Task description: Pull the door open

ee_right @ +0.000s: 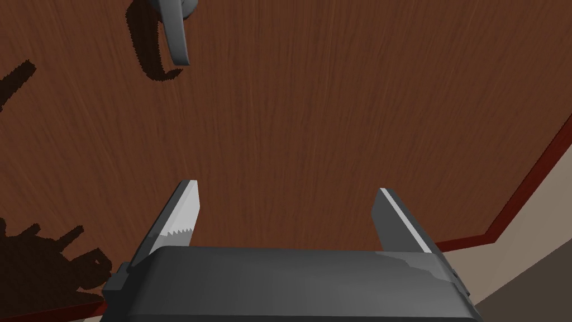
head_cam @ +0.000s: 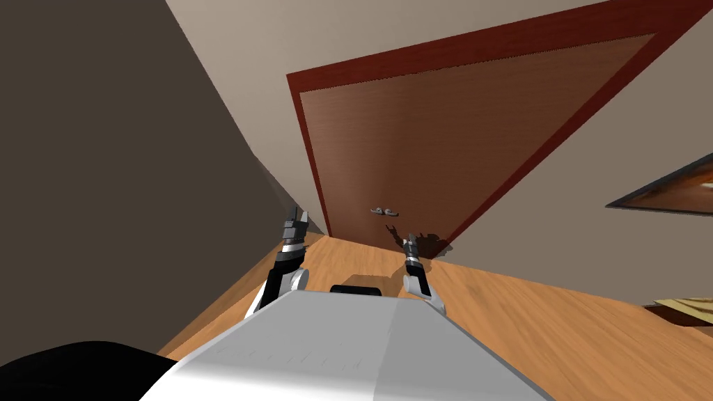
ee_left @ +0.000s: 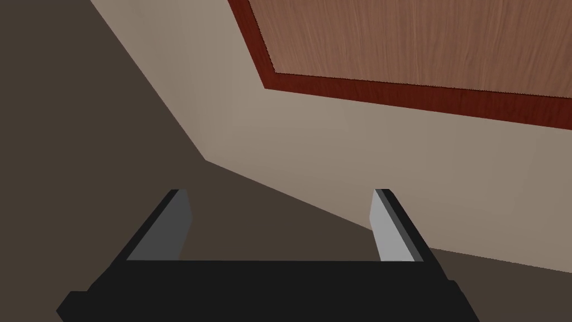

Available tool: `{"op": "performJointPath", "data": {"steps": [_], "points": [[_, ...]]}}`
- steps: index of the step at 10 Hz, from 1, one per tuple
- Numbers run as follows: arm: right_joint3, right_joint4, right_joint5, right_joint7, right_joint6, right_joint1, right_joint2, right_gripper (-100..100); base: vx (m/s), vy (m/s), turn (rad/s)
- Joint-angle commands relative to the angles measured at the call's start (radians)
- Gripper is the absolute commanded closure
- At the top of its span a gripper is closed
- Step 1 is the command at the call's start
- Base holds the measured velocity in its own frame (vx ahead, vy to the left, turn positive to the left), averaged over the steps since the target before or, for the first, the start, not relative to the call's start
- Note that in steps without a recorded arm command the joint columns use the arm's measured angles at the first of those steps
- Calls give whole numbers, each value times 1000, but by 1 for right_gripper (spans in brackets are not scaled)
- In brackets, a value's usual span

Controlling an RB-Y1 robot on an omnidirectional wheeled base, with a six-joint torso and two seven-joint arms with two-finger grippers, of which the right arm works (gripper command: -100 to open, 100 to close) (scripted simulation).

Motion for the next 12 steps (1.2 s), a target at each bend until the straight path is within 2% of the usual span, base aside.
{"op": "performJointPath", "data": {"steps": [1,7,8,12], "points": [[-5,39,-6,3,-6,-12,-3,-100,111,-28,106],[-21,186,-25,12,-30,-65,-17,-100,95,-32,114],[-26,229,-31,15,-38,-81,-21,-100,109,-44,174],[-34,305,-41,19,-50,-109,-27,-100,91,-40,89]]}}
